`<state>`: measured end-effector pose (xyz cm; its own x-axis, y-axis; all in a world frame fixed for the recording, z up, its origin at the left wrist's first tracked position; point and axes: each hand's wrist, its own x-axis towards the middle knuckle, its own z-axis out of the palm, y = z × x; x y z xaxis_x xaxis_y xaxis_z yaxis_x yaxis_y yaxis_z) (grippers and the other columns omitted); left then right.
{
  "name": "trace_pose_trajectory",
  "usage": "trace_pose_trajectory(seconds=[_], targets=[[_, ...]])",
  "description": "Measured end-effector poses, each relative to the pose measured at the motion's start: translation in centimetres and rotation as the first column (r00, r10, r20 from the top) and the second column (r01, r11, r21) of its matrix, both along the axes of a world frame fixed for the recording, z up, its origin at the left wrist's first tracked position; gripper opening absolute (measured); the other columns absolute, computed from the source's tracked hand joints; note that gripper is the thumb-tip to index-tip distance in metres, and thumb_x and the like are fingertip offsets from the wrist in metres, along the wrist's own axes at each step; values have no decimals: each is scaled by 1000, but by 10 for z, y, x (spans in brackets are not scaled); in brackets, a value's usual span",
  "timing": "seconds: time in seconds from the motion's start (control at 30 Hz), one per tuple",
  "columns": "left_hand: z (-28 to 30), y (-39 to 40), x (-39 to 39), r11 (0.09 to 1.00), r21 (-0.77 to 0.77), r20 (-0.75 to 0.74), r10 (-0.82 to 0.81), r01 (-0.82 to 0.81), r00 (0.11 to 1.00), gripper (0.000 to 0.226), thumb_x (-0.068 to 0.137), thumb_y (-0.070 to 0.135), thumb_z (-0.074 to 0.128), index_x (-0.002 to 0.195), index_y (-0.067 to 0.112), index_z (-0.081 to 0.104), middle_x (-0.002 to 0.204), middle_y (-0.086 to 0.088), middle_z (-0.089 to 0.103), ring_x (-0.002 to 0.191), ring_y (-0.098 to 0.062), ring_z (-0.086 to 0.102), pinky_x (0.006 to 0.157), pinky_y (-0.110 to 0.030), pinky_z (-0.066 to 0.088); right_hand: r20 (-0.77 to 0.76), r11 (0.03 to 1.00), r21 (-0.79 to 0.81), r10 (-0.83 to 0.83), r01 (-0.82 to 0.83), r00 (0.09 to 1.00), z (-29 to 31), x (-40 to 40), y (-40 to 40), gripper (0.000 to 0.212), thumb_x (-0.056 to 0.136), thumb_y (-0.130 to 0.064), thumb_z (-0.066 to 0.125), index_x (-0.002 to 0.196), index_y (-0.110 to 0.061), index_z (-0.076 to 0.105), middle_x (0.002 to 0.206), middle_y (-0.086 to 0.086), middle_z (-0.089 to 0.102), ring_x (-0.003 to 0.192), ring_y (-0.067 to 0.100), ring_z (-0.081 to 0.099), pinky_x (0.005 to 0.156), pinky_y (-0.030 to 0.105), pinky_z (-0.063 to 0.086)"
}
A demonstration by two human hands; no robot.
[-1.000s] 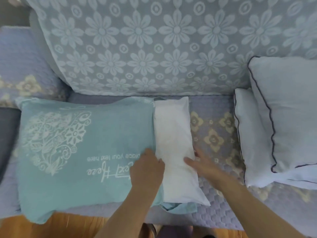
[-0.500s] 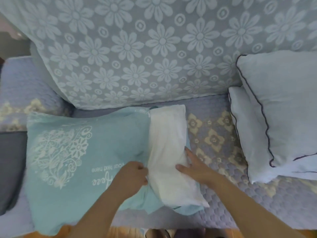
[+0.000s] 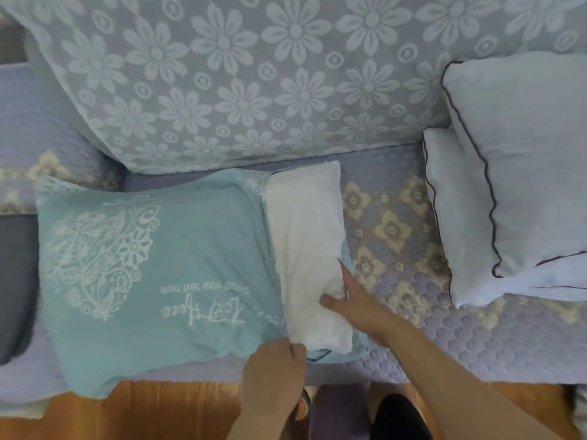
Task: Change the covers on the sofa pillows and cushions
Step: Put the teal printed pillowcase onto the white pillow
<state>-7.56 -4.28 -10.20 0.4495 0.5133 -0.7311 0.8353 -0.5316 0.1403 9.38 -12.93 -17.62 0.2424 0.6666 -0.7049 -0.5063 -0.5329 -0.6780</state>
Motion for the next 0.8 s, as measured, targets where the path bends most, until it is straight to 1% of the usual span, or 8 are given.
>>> trace_pose_trajectory(seconds=[0.07,0.2,0.33,0.4,0.5,0.6,0.7,0.8], targets=[[16,-12,7,993,-116,114,31,-18,993,44,95,45,24,74,18,52,82,-4,60,85,-23,63,76,-34,46,17,1000,11,-4,3,1000,-1,-14,13,76,92,-33,71,149,-45,23,140,-23,51,124,-4,53,102,19,47],[21,13,26,972,-233,110,23,3,994,41,96,37,45,62,14,48,68,-6,59,75,-24,63,68,-35,41,-26,992,72,109,-107,994,4,-52,46,75,86,-53,64,148,-46,23,142,-22,48,131,4,49,110,26,41],[14,91,43,983,-176,-136,-82,57,987,35,100,36,44,84,11,63,96,-13,69,92,-30,65,76,-33,46,-83,899,22,437,-437,896,-27,-16,11,82,88,-41,72,147,-54,16,151,-23,35,141,11,38,109,31,38],[20,118,58,1000,20,-26,-20,20,999,37,99,40,46,80,11,59,96,-14,68,96,-33,64,76,-33,44,-192,867,-33,483,-497,855,-34,19,-7,85,83,-47,75,150,-55,24,154,-21,34,141,11,38,112,38,39],[18,139,91,933,268,282,161,-238,946,34,95,50,55,88,17,51,92,-7,62,90,-32,61,78,-39,47,-59,927,-167,332,-337,942,-33,60,2,78,87,-43,73,153,-40,31,153,-13,33,141,16,38,115,39,38],[5,138,118,930,331,229,85,-160,970,40,96,49,53,113,14,46,106,-9,58,97,-36,62,81,-42,51,101,985,-156,-59,74,993,-33,89,39,79,93,-39,68,157,-28,23,157,-2,32,140,19,40,112,39,40],[-13,140,127,915,388,138,61,-110,989,19,96,32,50,104,15,44,106,-10,62,98,-37,64,79,-37,49,-55,966,-89,-248,243,967,-40,104,78,89,91,-44,70,158,-32,12,156,-8,35,135,17,44,112,42,39],[-8,145,127,915,391,125,50,-96,991,18,97,29,43,83,18,43,95,-9,65,92,-36,64,77,-37,48,-177,974,-21,-226,226,958,-41,95,103,79,82,-48,78,147,-44,35,136,-16,60,119,13,62,100,46,51]])
